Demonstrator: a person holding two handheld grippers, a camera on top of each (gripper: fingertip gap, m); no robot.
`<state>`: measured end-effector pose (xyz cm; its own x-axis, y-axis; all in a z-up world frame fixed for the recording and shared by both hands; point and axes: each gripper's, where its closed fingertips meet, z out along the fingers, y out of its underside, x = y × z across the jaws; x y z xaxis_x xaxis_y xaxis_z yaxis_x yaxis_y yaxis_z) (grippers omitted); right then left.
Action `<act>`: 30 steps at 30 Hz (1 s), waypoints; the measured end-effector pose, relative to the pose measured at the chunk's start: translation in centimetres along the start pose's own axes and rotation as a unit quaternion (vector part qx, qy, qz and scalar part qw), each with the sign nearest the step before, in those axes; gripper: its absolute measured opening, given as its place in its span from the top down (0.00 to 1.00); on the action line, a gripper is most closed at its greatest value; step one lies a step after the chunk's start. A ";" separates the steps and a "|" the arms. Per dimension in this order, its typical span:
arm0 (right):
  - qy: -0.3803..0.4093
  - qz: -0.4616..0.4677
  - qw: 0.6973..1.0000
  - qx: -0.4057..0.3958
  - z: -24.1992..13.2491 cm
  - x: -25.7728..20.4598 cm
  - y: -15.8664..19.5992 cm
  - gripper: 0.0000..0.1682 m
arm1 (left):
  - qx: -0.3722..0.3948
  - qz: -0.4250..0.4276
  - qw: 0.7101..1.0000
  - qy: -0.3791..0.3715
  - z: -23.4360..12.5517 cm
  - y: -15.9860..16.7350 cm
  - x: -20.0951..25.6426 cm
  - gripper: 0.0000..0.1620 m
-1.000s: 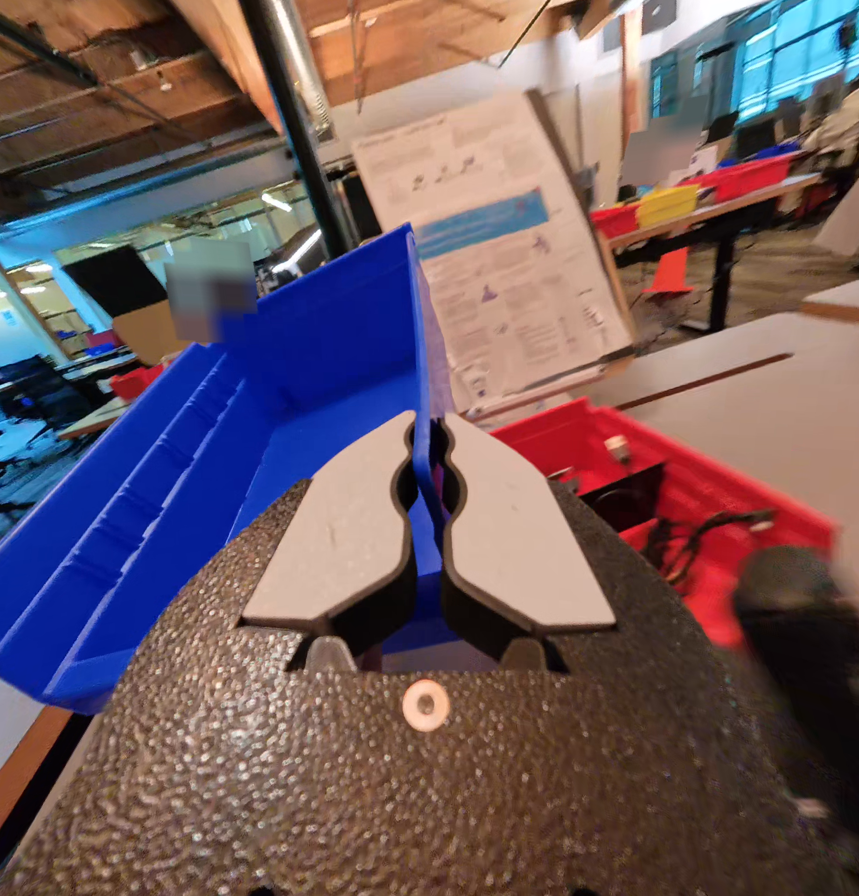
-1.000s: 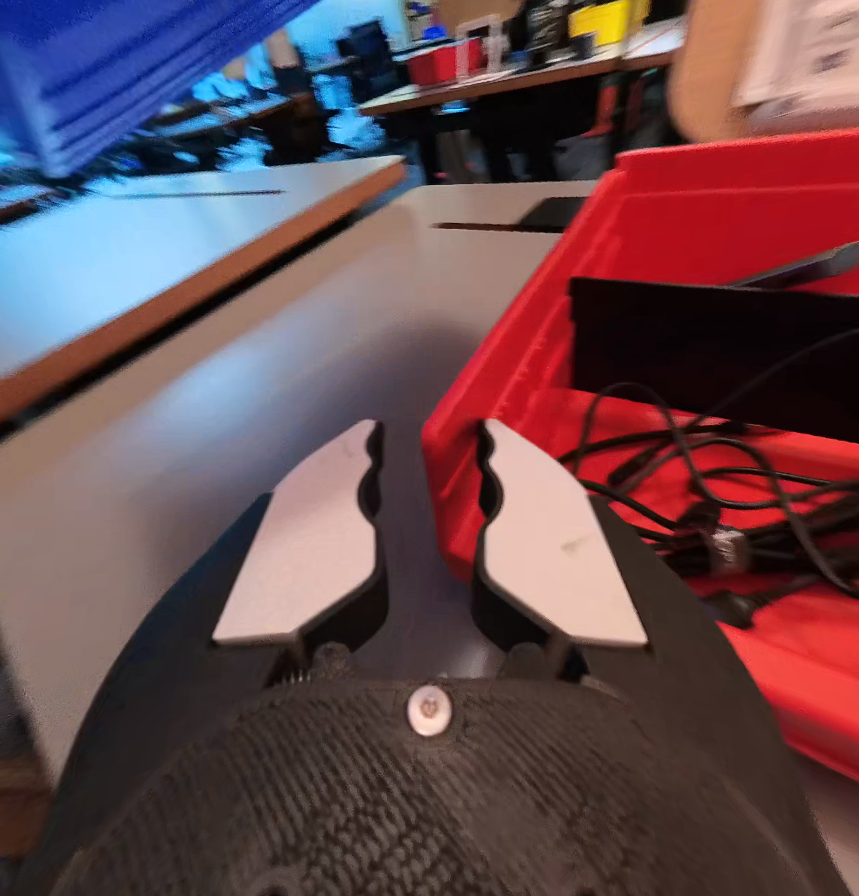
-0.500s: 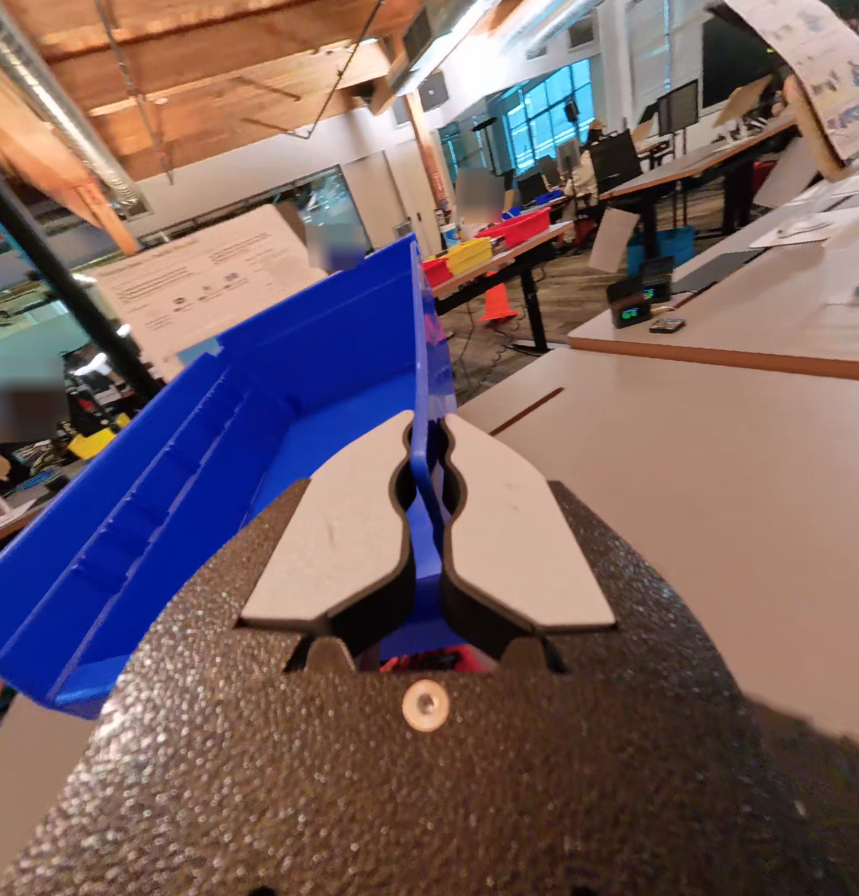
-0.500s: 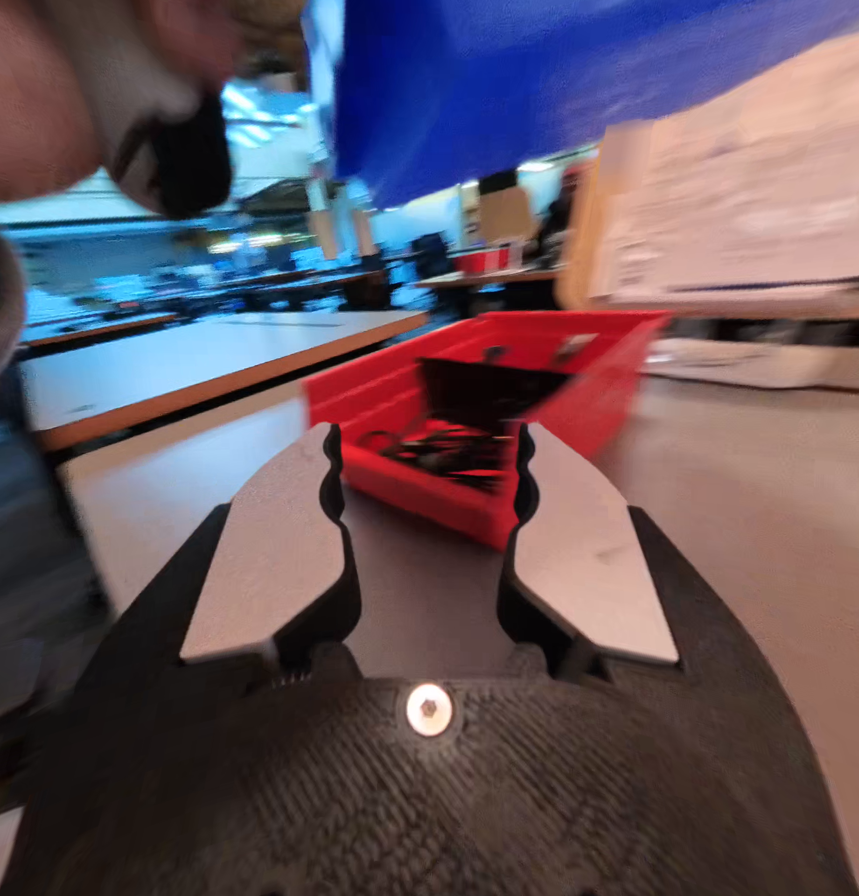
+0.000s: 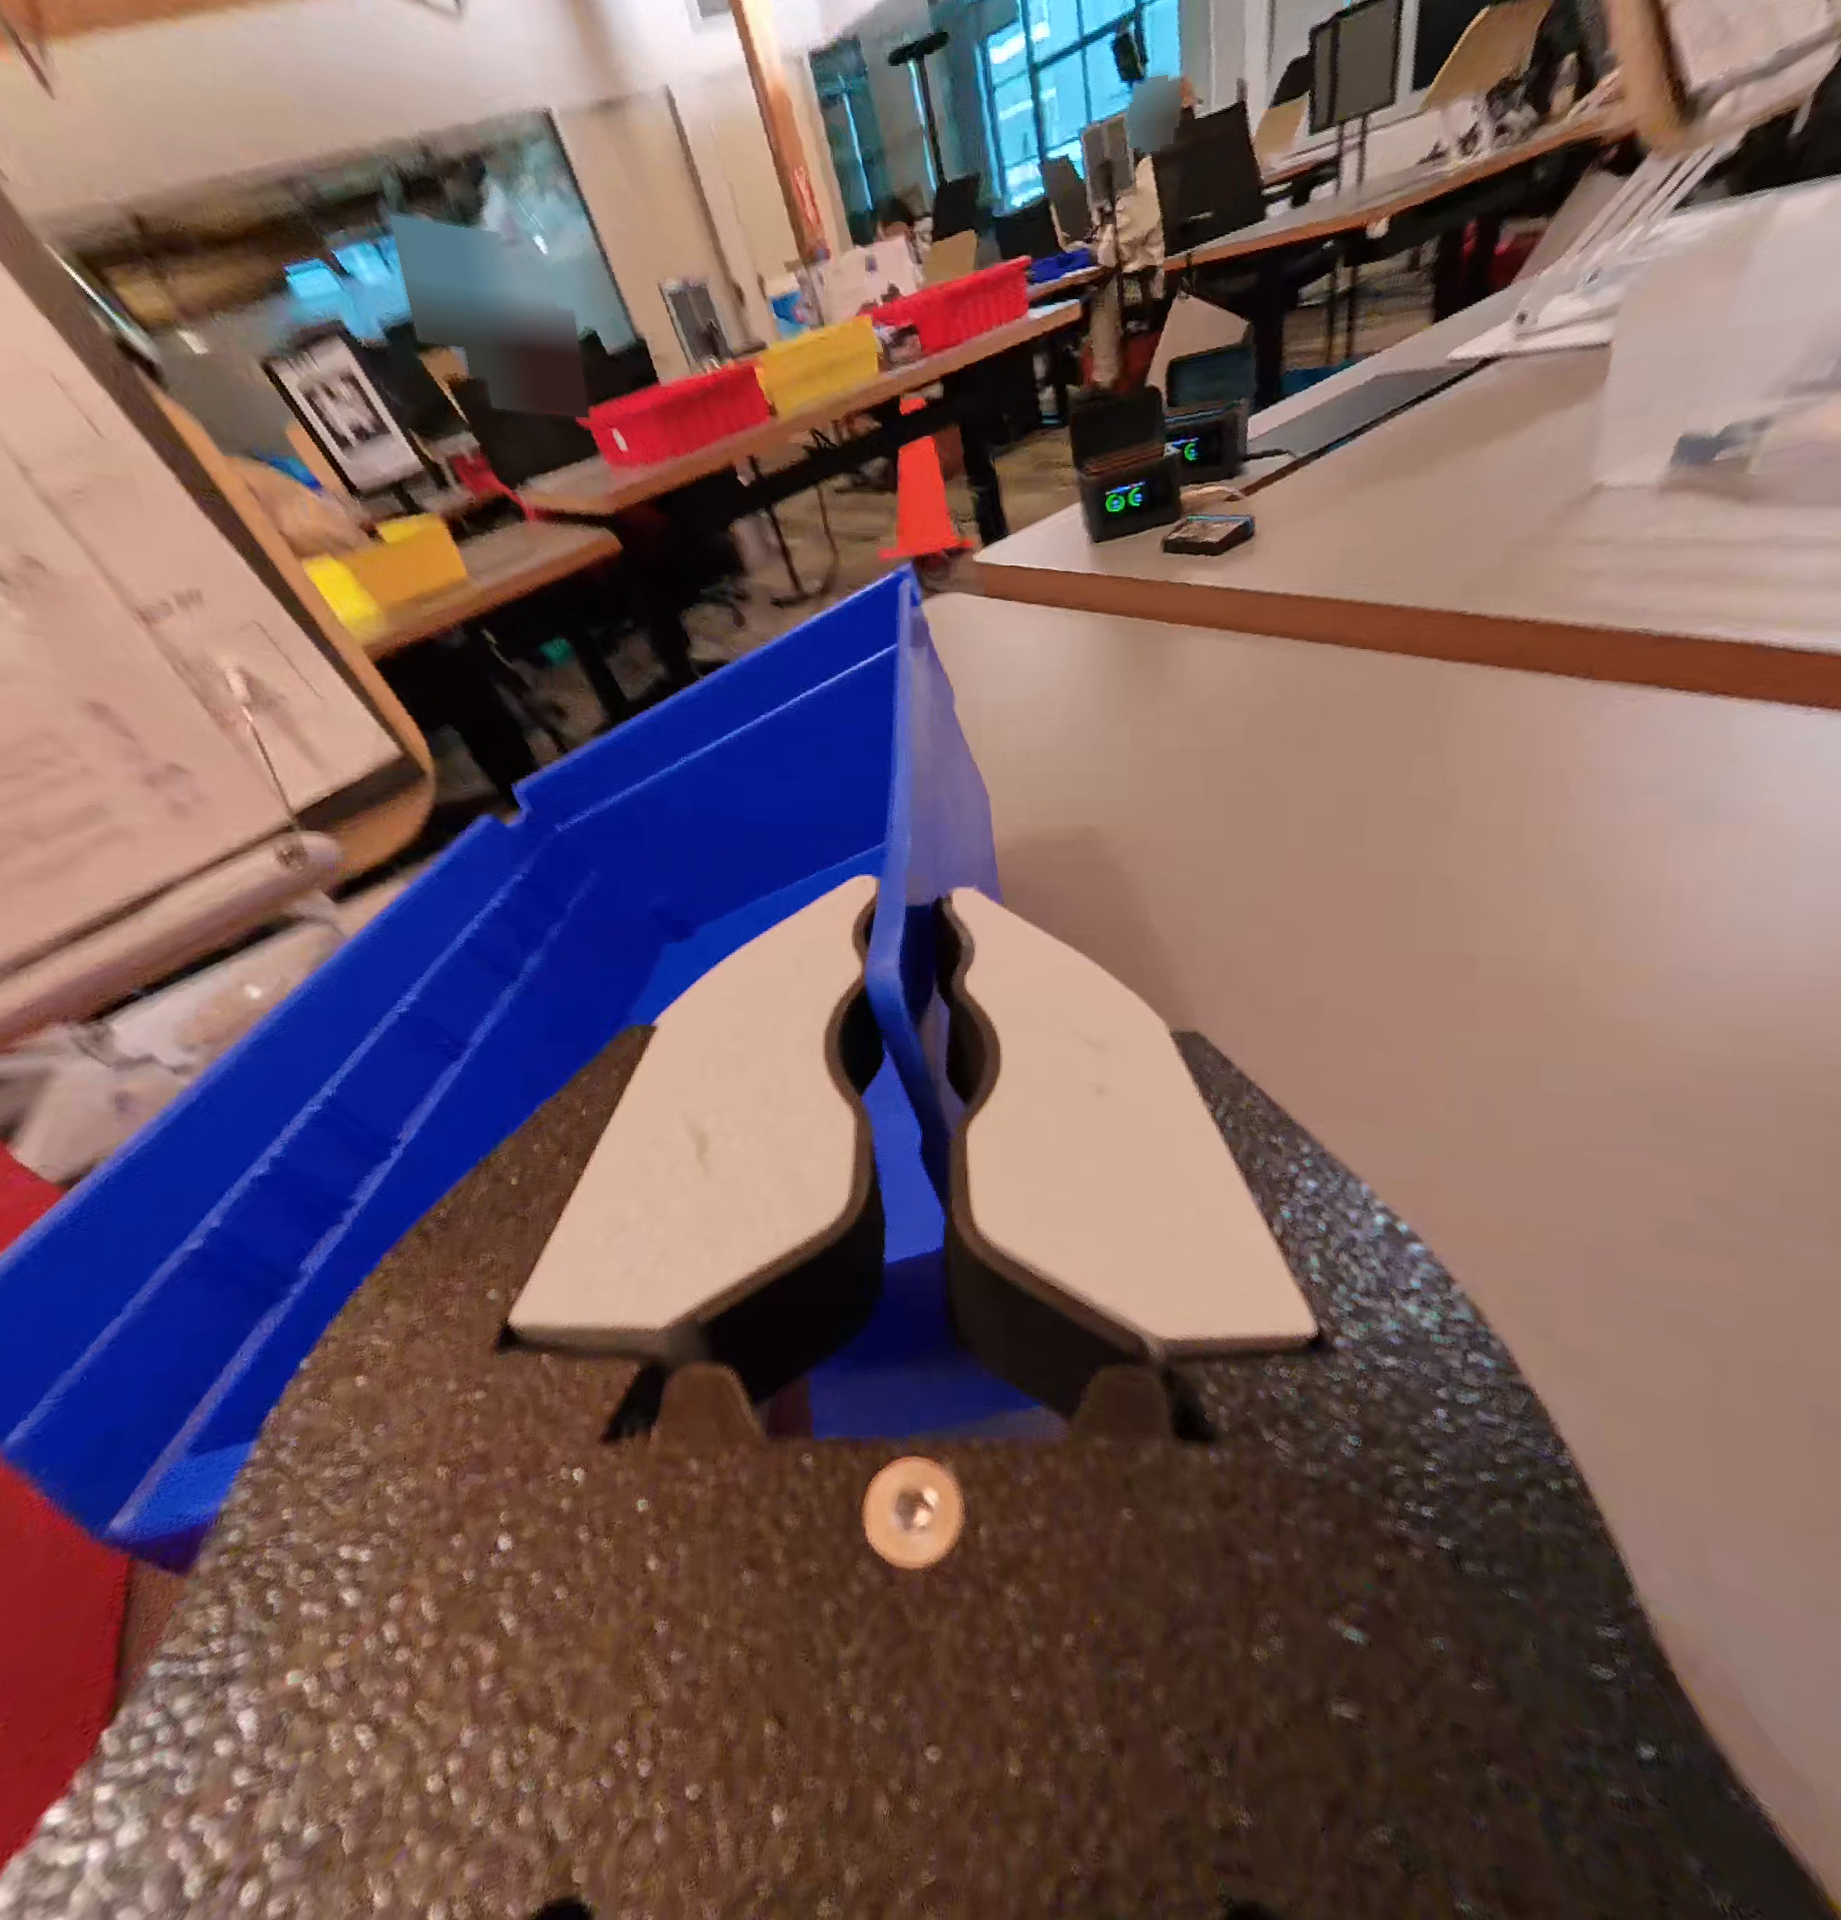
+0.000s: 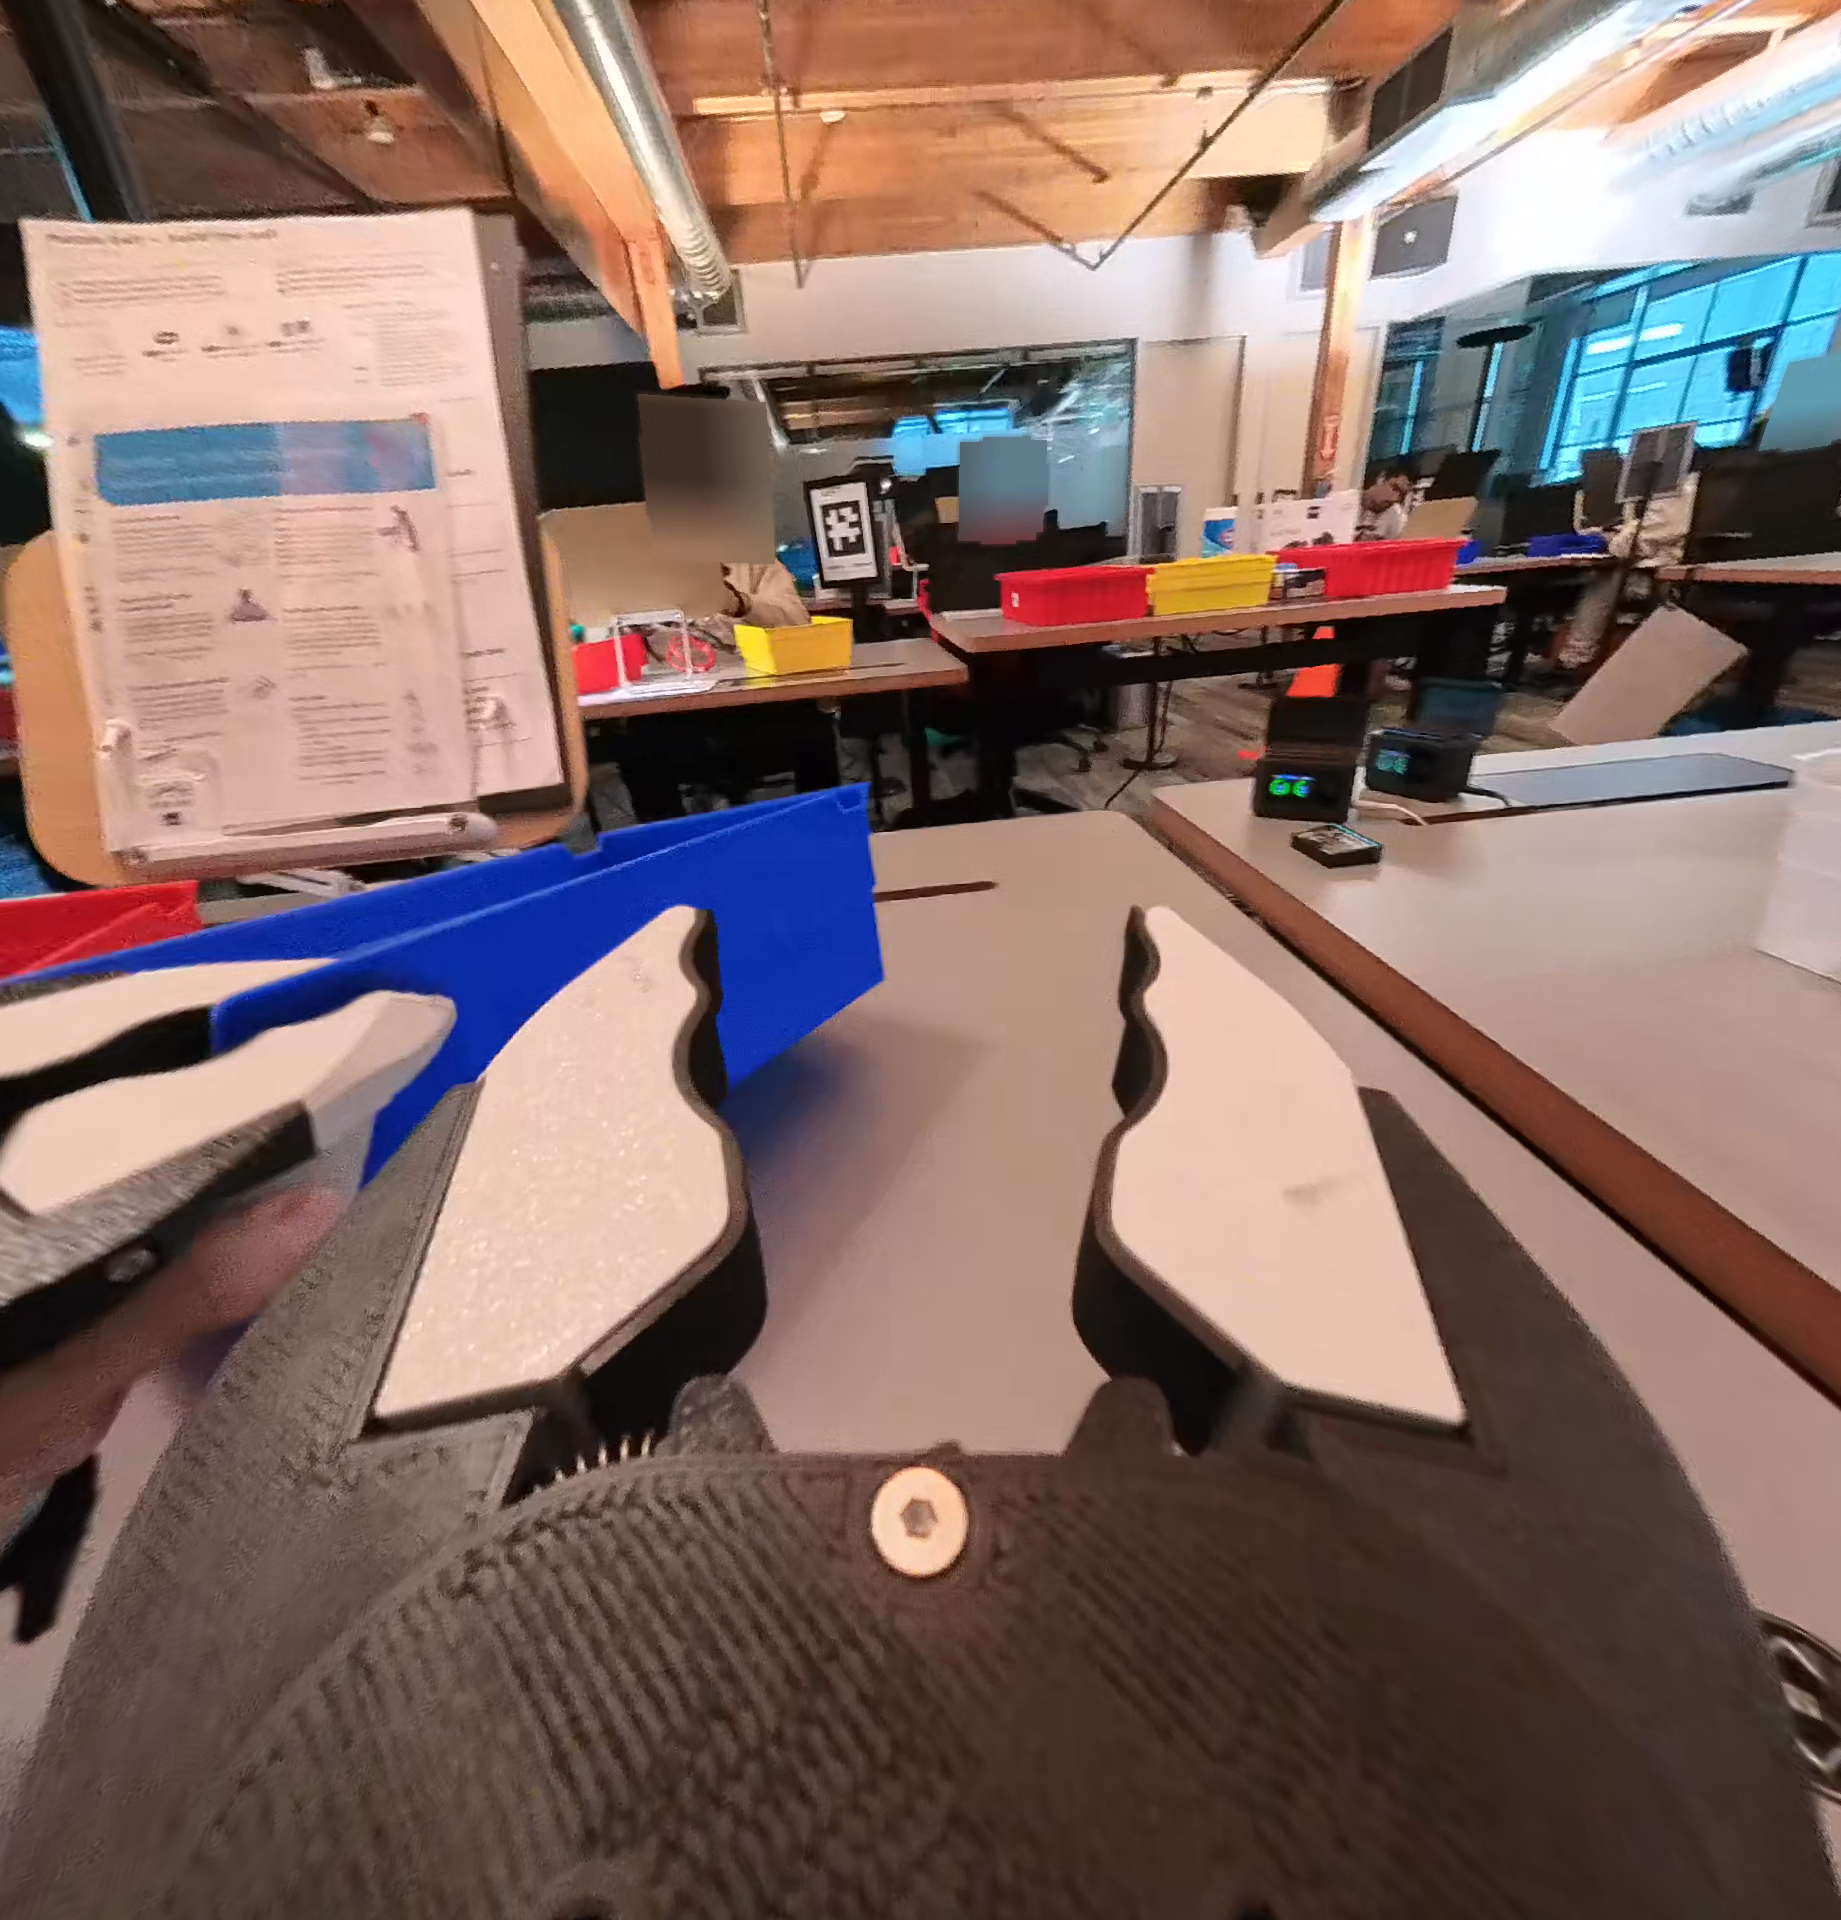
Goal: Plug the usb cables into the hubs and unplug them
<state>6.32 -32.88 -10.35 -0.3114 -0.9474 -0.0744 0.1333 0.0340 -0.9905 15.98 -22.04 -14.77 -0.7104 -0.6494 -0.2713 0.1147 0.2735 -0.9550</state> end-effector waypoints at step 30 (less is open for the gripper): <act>-0.053 0.004 0.998 -0.043 0.9 -0.4 0.8 0.65 | -0.089 -0.025 0.978 -0.188 -18.9 6.4 -27.3 0.58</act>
<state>7.37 -32.74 -11.06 -0.2096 -0.9750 -0.0735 0.0522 0.0639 -0.9966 22.96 10.83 -11.20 -0.4031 -0.8709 -0.2810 -0.0601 0.3316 -0.9415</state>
